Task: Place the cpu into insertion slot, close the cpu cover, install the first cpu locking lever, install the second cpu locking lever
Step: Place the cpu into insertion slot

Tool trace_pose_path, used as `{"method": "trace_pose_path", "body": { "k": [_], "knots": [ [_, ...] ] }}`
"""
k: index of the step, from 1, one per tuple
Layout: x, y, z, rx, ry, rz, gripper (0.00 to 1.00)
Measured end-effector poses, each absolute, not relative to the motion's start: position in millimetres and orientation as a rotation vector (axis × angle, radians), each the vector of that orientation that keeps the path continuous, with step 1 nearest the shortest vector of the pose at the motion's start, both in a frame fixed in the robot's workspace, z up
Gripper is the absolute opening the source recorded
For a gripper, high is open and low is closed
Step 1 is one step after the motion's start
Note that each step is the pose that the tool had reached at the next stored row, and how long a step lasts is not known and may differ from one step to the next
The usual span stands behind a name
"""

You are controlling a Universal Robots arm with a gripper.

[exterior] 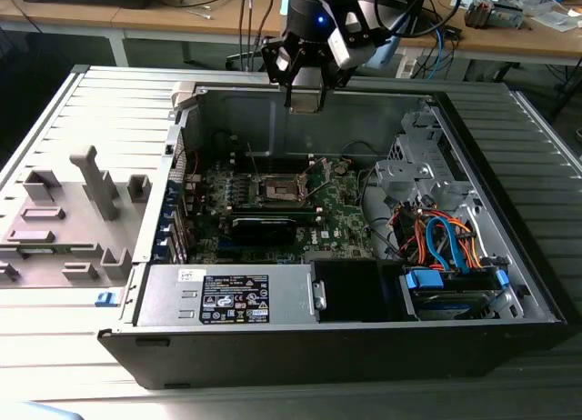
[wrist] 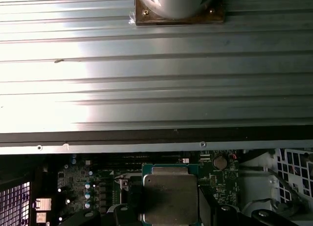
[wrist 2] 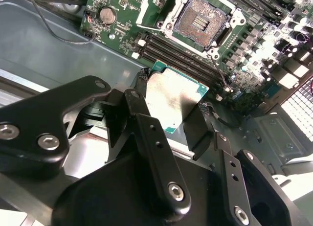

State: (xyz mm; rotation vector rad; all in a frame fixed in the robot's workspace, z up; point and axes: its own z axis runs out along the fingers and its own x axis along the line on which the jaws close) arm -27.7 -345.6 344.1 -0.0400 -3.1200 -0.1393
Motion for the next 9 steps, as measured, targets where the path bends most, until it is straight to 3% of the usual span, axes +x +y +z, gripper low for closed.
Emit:
{"method": "trace_pose_path", "body": {
  "k": [9],
  "knots": [
    [-28.6, -350.9, 342.4, -0.04, -3.12, -0.139, 0.54]
  ]
}}
